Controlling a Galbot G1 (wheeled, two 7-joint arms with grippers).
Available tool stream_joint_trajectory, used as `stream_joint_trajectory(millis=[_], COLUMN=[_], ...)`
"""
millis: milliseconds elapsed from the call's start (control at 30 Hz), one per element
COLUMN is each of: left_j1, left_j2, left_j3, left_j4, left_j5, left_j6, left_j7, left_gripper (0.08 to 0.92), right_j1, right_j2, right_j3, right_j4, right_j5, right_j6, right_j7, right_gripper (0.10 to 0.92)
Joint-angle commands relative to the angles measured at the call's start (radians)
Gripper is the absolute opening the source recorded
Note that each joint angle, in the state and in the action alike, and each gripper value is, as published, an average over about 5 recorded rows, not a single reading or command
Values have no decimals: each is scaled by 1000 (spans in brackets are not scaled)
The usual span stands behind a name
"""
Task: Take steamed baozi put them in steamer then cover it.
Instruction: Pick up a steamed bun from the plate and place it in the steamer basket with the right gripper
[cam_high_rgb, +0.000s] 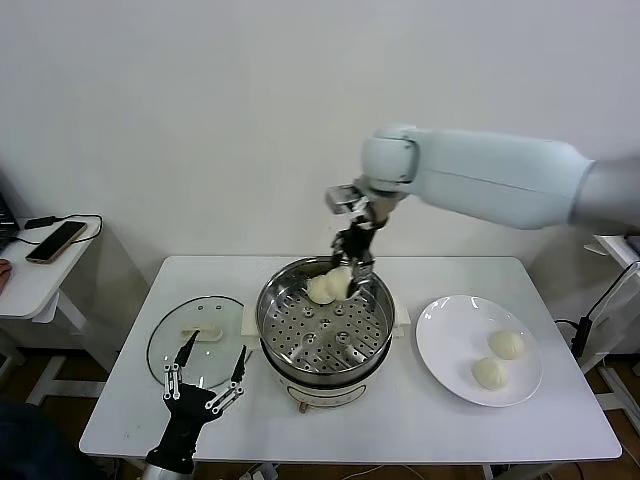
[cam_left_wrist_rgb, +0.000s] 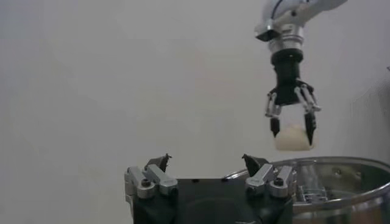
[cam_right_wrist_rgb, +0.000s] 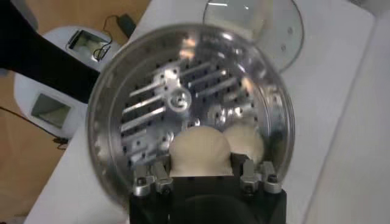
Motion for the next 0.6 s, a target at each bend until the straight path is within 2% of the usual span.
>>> stream_joint_trajectory(millis=[33, 600], left_j1=[-1, -1], left_j2=[-1, -2], left_j3=[0, -13], left_j4=[2, 10], left_j5=[-1, -2], left_j6=[-1, -8], left_j7=[-1, -7], left_gripper=[823, 823], right_j1=[-86, -171], right_j2=[183, 223], right_j3=[-42, -42], right_j4=[-63, -131], right_j5=[43, 45], right_j6=[-42, -57], right_j7=[92, 163], right_gripper=[658, 667])
